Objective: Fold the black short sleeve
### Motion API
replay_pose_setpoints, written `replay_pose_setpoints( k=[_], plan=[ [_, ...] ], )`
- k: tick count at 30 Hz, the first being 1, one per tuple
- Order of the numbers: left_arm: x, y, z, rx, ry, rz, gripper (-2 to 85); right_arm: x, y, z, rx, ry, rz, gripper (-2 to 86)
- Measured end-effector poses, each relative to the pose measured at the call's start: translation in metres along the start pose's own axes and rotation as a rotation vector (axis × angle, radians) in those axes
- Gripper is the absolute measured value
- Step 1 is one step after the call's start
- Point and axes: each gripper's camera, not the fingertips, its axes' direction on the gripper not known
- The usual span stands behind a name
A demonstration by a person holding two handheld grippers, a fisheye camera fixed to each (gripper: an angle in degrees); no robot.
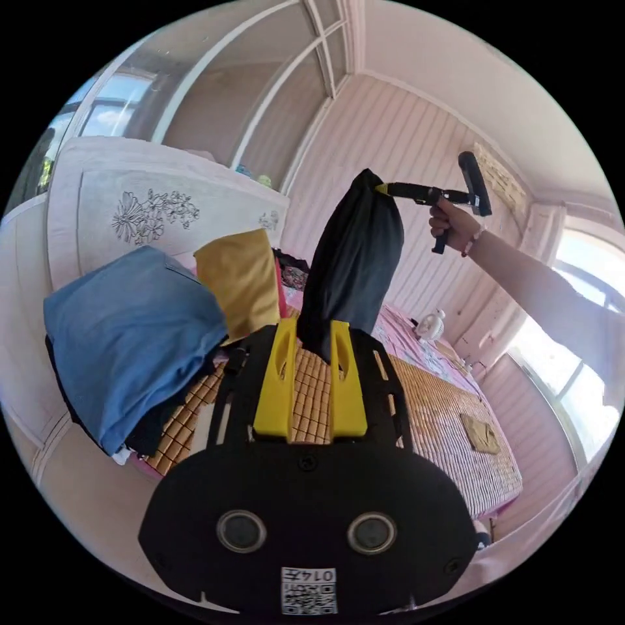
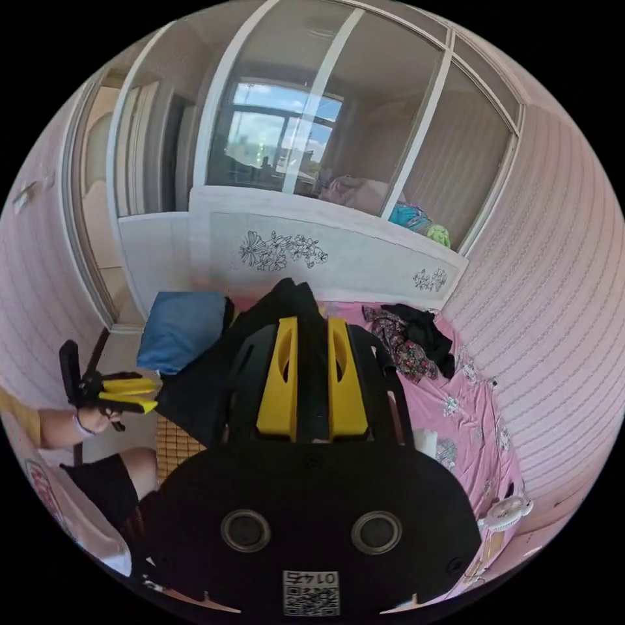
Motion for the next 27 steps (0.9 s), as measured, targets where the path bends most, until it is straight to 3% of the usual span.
replay_pose_setpoints(
  k=[3,6,9,12,14,17,18,23,27],
  plan=[
    [-0.037,-0.005,0.007,-0.055,-0.064,-0.060,12.9,-0.003,-0.054,0.064,-0.137,0.009,0.114,10.7],
    [-0.039,0.036,-0.010,-0.090,-0.038,-0.005,13.0,-0.029,-0.011,0.083,-0.136,-0.059,0.091,11.1],
    [-0.025,0.111,-0.033,-0.166,0.029,0.038,11.8,-0.067,0.116,0.086,-0.260,-0.098,0.025,10.8],
    [-0.004,0.195,-0.058,-0.274,0.031,0.066,11.0,-0.095,0.308,0.061,-0.507,-0.176,0.229,9.9],
    [0.006,0.237,-0.074,-0.335,0.041,0.050,9.8,-0.125,0.459,-0.008,-0.671,-0.191,0.526,8.8],
    [0.023,0.284,-0.091,-0.392,0.093,0.030,4.2,-0.181,0.596,-0.139,-0.724,-0.106,0.898,6.9],
    [0.034,0.295,-0.093,-0.397,0.122,0.046,0.6,-0.193,0.616,-0.166,-0.722,-0.067,0.964,6.2],
    [0.110,0.300,-0.086,-0.313,0.226,0.280,-0.8,-0.308,0.710,-0.349,-0.622,0.334,1.313,1.0],
    [0.194,0.298,-0.073,-0.285,0.388,0.434,-1.0,-0.362,0.731,-0.403,-0.542,0.480,1.434,0.0]
  ],
)
